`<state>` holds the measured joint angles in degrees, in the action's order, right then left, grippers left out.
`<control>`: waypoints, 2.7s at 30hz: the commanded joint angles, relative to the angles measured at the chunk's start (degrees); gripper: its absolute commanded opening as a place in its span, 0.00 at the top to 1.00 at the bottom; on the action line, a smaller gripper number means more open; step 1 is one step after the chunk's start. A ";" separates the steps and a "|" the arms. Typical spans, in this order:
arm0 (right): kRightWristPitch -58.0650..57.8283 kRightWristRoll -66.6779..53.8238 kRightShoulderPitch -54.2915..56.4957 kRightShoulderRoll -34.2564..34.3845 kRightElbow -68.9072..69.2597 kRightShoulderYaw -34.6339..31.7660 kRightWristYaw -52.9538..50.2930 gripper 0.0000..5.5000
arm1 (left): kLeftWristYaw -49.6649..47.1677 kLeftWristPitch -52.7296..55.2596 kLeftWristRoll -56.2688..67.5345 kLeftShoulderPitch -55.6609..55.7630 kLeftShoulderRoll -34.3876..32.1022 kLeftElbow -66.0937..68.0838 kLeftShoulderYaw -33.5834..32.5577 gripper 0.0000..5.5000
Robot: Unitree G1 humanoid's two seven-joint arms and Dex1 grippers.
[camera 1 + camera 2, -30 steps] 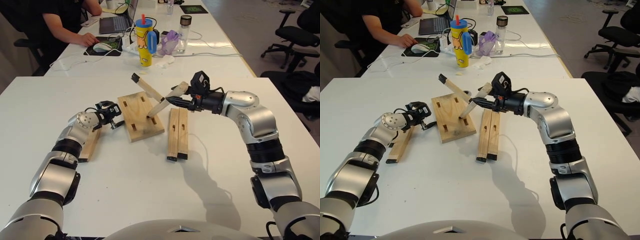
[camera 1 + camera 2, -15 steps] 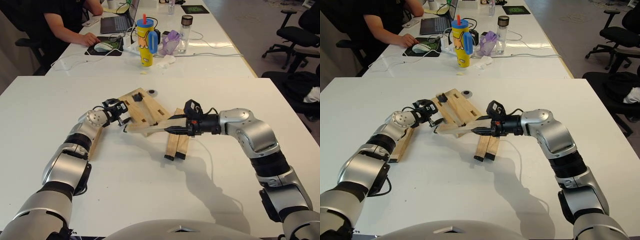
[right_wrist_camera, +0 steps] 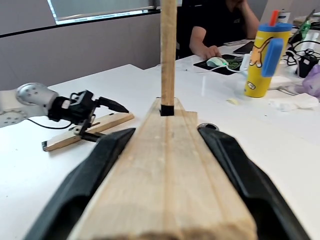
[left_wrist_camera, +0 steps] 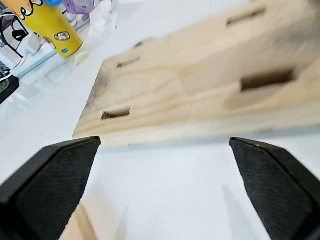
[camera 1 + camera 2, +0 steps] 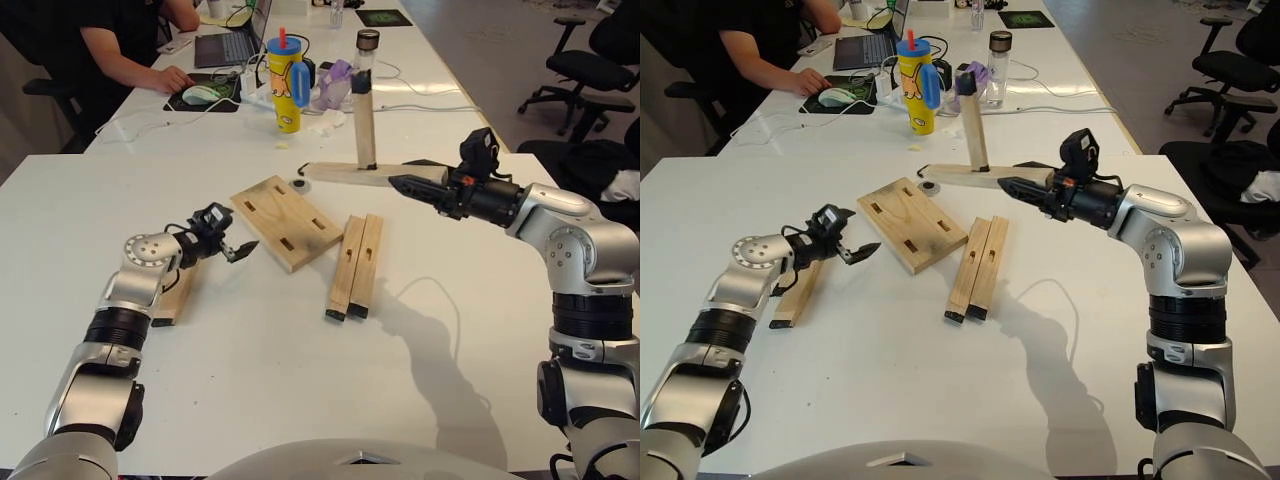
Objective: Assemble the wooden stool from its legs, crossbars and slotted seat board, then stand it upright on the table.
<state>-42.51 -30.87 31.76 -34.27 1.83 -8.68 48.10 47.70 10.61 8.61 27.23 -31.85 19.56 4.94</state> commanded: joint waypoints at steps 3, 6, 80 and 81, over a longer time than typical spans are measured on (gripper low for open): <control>4.18 2.86 -1.67 0.49 -1.25 1.41 -2.16 0.63 | -2.21 4.41 -4.80 3.05 5.04 -2.52 6.58 0.13; 4.97 3.44 -1.06 0.87 -1.82 2.70 -1.79 0.63 | -4.86 4.78 -9.34 5.02 6.35 2.07 9.34 0.13; -2.10 -13.41 7.13 4.89 -2.48 -2.72 7.62 0.63 | -21.15 12.92 -7.54 -0.97 22.66 -11.20 8.44 0.13; -1.80 -13.40 6.71 4.62 -2.33 -2.62 8.07 0.63 | -21.25 13.46 -7.10 -1.24 22.16 -11.97 7.48 0.13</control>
<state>-44.33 -43.14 37.88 -29.68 -1.85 -10.62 55.86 26.64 23.05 0.99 26.16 -9.28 8.26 13.79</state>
